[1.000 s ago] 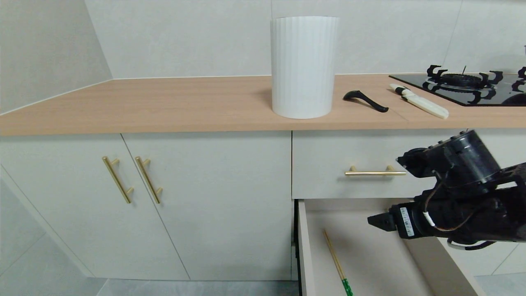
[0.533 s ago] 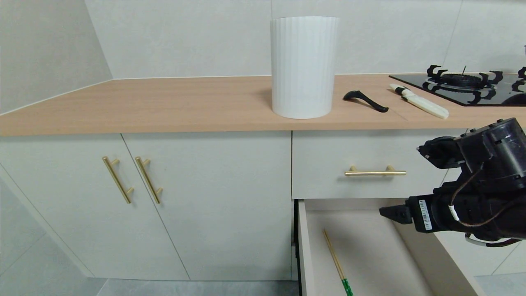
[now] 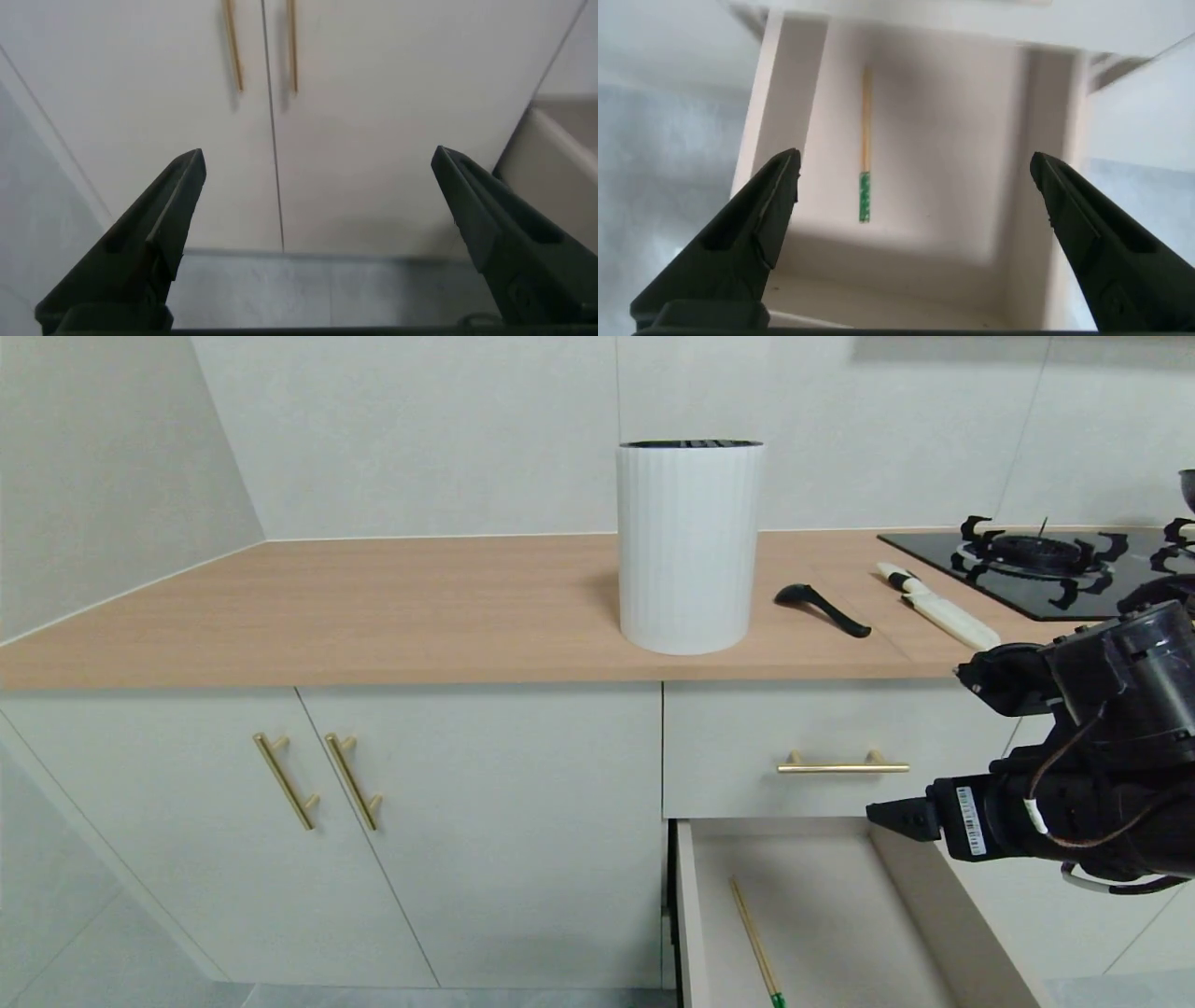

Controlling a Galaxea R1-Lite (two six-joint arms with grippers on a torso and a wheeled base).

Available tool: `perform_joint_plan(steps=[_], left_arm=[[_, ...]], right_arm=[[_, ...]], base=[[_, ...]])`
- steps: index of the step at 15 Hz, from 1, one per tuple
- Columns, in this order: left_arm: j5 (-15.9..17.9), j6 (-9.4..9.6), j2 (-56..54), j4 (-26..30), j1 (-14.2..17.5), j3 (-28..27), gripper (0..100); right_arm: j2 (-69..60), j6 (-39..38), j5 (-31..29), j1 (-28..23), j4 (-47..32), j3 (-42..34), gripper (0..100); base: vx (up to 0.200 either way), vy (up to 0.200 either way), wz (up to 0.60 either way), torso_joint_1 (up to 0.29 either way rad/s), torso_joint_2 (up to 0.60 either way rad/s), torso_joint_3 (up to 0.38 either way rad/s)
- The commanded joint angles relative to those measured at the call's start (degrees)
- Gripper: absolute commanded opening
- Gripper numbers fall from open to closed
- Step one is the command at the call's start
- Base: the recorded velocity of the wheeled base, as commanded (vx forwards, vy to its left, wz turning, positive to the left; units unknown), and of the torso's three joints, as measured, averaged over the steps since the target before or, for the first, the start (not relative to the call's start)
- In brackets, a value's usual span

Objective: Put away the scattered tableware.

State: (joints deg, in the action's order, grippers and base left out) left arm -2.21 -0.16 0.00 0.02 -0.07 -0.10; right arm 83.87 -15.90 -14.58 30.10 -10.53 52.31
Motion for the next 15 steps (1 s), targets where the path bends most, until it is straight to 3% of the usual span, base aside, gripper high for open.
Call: perform_joint_plan(steps=[1,15], left_arm=[[0.01,-0.02,0.09,0.06,-0.01,0.01,100],[0.01,-0.02,0.09,0.06,-0.01,0.01,100]], right_arm=[[0.33,-0.01,-0.01,-0.04,-0.01,-0.01,100],[1.56,-0.01,-0.01,0.05,-0.01,-0.37,100]], base=[[0.000,0.000,0.00,0.163,-0.52,-0.290],[0.000,0.000,0.00,0.198,-0.47,-0.279]])
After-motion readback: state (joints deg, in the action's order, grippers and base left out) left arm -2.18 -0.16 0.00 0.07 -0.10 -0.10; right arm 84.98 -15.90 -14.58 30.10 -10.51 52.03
